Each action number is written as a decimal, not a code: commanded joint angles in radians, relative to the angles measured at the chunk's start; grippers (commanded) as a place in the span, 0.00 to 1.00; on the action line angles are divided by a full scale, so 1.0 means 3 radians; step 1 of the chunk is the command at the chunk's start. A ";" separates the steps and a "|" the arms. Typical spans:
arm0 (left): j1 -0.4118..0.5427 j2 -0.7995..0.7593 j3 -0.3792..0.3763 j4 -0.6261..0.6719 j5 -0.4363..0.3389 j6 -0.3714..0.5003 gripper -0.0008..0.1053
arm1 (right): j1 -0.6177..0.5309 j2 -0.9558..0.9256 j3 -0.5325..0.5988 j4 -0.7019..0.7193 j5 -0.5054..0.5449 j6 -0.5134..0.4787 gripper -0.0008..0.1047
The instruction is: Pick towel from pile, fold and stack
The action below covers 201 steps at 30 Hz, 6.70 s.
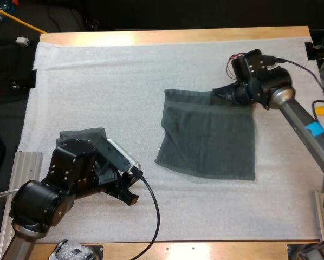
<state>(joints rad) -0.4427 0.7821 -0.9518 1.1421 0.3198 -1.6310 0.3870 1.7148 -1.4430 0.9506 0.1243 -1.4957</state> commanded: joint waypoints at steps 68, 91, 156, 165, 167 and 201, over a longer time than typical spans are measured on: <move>0.0003 -0.0012 -0.0015 0.0221 0.0120 -0.0387 0.44 | 0.0005 -0.2621 0.3214 -0.0846 -0.0866 0.1677 0.54; 0.0003 -0.0012 -0.0015 0.0240 0.0120 -0.0480 0.44 | 0.0005 -0.1420 0.3214 -0.1529 -0.0787 0.2029 0.40; 0.0003 0.3085 0.0225 -0.1698 0.0370 -0.0707 0.44 | 0.0008 -0.1959 0.3214 -0.0856 -0.0777 0.1600 0.01; -0.0010 0.3149 0.0210 -0.1595 0.0448 -0.0707 0.42 | 0.0008 -0.1959 0.3214 -0.0897 -0.0777 0.1592 0.01; -0.0012 0.3149 0.0210 -0.1572 0.0448 -0.0707 0.35 | 0.0008 -0.1959 0.3214 -0.0905 -0.0777 0.1592 0.01; -0.0815 0.1745 0.0210 0.0026 0.0341 -0.0093 0.01 | 0.0703 -0.3111 0.2875 0.0126 -0.1156 0.1557 0.01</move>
<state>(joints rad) -0.6867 1.3148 -0.8859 1.1336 0.4314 -1.6605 0.5958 0.7865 -0.5735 0.9651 -0.2266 -1.0333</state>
